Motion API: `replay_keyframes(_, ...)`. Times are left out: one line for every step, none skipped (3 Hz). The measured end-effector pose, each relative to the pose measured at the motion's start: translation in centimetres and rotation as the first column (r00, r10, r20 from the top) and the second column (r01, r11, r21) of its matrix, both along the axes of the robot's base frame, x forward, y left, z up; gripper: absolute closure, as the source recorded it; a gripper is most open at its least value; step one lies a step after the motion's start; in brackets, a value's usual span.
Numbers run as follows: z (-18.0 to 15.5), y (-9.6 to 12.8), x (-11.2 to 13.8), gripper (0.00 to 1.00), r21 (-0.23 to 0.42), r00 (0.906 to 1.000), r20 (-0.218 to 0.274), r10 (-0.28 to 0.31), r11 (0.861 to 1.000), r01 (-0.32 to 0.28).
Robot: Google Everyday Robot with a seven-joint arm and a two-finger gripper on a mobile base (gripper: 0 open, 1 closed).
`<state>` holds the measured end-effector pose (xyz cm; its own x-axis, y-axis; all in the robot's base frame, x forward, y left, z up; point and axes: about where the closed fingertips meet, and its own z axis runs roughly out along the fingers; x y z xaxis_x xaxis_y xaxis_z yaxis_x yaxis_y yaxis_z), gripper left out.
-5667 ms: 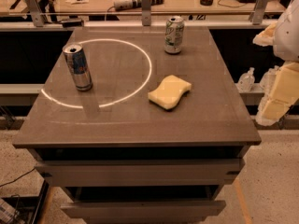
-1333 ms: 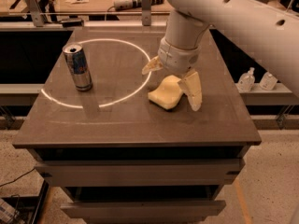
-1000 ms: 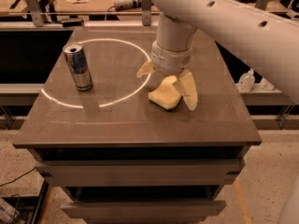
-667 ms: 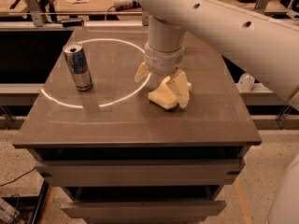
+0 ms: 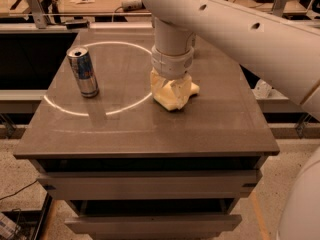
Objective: Move sponge near redbull can
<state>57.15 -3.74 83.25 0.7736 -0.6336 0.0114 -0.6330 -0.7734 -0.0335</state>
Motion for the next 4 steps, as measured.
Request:
replay_keyframes(0.6,0.4,0.4,0.85,0.053,0.9998,-0.011,-0.014,0.999,0.014)
replay_keyframes(3.6,1.3,0.1,1.00,0.150,0.9932,-0.026,-0.114,0.982,0.116)
replay_keyframes(5.7,2.3,-0.3,1.00,0.261,0.9501,-0.123,-0.287,0.914,0.310)
replay_keyframes(7.2,4.5,-1.5,1.00,0.334,0.8838,-0.239,-0.402,0.821,0.464)
